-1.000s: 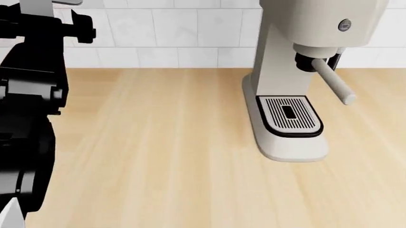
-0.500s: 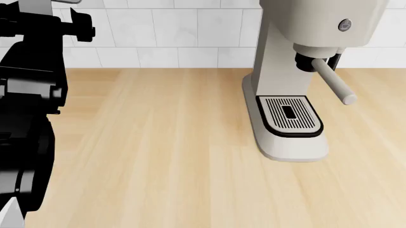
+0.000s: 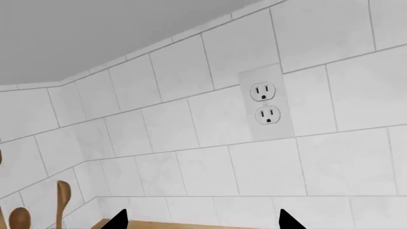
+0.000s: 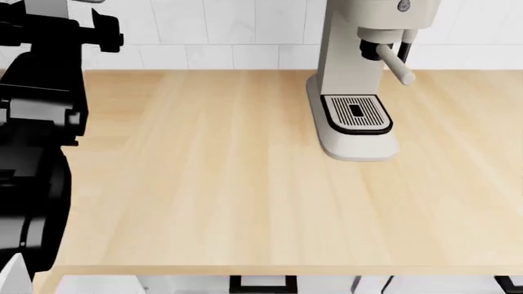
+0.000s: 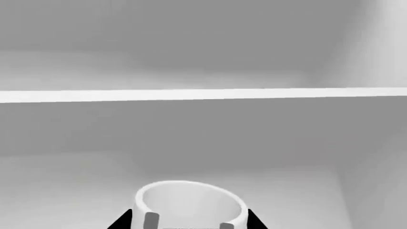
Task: Pick the mug from the cabinet, place it under the coffee machine dispenser, and press the start button.
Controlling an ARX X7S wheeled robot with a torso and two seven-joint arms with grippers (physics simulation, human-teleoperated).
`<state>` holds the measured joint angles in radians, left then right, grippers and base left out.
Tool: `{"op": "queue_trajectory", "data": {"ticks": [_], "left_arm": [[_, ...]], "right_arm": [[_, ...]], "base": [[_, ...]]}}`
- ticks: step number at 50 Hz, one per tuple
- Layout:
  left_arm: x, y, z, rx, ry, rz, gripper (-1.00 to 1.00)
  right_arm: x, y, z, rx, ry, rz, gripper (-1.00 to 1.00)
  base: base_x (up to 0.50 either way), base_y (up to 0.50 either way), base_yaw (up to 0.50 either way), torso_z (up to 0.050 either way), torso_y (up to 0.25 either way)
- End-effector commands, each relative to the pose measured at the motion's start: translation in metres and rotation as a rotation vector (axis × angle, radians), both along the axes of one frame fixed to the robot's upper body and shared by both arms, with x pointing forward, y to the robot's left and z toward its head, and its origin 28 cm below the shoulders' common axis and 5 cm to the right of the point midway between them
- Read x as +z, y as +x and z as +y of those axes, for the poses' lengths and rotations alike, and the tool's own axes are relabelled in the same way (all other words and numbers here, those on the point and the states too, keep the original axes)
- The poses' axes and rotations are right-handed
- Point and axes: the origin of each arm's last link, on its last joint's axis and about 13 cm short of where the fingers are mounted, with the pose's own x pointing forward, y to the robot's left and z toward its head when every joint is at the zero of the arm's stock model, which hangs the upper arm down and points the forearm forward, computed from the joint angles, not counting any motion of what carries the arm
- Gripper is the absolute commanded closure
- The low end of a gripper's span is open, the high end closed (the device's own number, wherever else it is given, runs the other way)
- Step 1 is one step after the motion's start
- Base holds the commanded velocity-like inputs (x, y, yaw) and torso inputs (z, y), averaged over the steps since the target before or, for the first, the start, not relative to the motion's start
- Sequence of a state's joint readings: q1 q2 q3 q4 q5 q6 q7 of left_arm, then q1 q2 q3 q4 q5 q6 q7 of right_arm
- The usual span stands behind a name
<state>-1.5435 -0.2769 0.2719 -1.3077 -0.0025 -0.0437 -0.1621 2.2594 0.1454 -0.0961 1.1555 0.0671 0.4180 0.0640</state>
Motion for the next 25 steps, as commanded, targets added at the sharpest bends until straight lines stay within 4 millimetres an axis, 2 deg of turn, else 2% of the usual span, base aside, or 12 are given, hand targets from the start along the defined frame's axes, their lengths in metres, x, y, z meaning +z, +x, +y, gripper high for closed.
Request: {"op": "queue_trajectory", "data": {"ticks": [1,7,12,15,25], "left_arm": [[-0.004,0.001,-0.002,-0.011,-0.008,0.006,-1.00],[-0.013,0.001,-0.005,-0.027,-0.021,0.018,-1.00],[-0.013,0.001,-0.004,-0.030,-0.026,0.020,-1.00],[-0.014,0.001,-0.004,-0.029,-0.027,0.021,-1.00],[-0.014,0.000,-0.002,-0.024,-0.029,0.022,-1.00]], "right_arm": [[-0.002,-0.019,-0.001,-0.052,-0.078,-0.050,1.00],[-0.032,-0.058,-0.011,-0.135,-0.189,-0.046,1.00],[-0.071,-0.076,-0.026,-0.164,-0.219,-0.010,1.00],[-0.092,-0.078,-0.032,-0.176,-0.229,0.020,1.00],[-0.158,-0.067,-0.054,-0.209,-0.181,0.152,1.00]], "base": [[0.00,0.00,0.00,0.000,0.000],[0.00,0.00,0.00,0.000,0.000],[0.00,0.00,0.00,0.000,0.000],[0.00,0.00,0.00,0.000,0.000],[0.00,0.00,0.00,0.000,0.000]]}}
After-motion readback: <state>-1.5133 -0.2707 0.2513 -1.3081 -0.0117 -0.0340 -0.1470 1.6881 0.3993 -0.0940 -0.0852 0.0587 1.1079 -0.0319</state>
